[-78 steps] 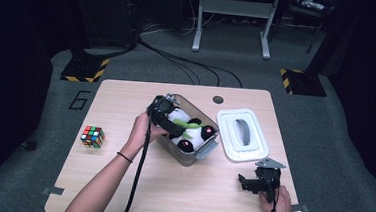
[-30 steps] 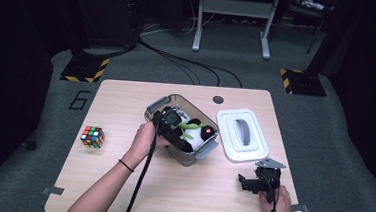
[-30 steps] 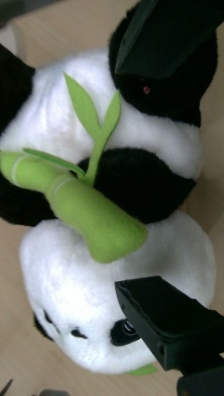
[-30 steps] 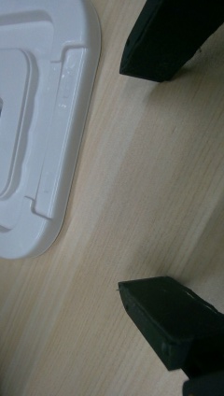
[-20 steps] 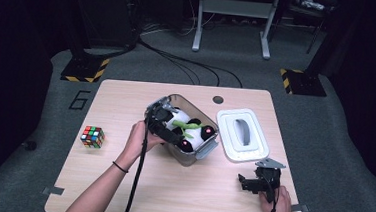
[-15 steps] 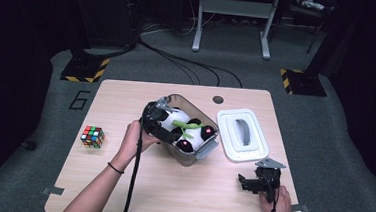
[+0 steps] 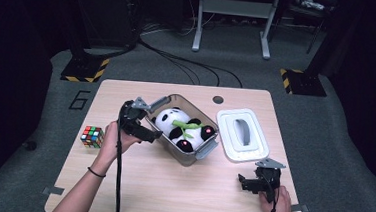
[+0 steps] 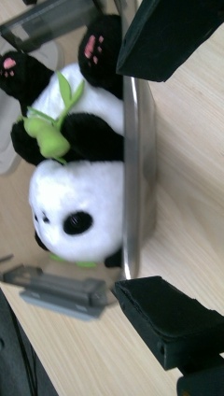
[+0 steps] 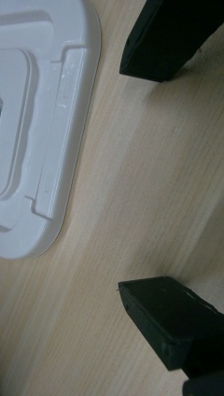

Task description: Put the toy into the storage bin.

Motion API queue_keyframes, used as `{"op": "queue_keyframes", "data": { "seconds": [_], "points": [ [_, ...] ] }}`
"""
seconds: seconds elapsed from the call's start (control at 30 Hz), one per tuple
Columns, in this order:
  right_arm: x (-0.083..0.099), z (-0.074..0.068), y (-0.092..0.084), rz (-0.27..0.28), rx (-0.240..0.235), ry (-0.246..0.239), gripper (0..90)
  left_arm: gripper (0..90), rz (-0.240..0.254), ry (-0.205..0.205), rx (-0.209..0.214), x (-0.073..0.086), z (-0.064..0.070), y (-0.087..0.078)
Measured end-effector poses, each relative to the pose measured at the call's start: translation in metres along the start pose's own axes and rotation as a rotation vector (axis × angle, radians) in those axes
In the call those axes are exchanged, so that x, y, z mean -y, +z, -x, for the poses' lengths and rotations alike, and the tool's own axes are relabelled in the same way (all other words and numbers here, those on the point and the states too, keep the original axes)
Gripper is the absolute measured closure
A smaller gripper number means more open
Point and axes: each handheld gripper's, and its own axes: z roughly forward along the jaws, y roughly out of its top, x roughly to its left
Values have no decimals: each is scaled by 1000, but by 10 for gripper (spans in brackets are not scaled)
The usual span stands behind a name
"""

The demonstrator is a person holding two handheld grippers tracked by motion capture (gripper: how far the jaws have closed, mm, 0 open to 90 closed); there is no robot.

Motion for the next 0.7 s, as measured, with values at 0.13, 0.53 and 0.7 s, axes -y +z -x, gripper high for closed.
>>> {"op": "queue_keyframes", "data": {
  "seconds": [0.13,0.53,0.7],
  "points": [
    [0,0,0,0,-1,1,0,1,-3,-15,-23,10,-9,-6],
    [0,0,0,0,-2,1,0,0,3,-102,-86,41,-36,-20],
    [0,0,0,0,-1,1,0,0,-4,-144,-119,57,-49,-24]
  ]
}}
